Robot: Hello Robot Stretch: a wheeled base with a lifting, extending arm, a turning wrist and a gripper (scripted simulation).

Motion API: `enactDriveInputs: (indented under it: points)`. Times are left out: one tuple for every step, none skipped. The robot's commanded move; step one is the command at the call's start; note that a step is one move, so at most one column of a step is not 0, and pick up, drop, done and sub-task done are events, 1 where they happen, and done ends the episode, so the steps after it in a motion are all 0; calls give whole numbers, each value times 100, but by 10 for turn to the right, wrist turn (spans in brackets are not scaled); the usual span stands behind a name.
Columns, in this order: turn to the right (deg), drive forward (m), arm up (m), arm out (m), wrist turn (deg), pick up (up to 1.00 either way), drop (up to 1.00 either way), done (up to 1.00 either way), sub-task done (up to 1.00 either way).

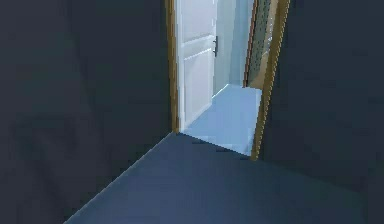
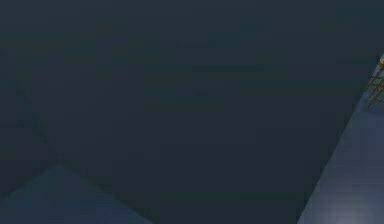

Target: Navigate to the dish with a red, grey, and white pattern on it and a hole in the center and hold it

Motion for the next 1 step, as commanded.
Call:
enactDriveInputs:
  points:
    - [30,0,0,0,0,0,0,0,0]
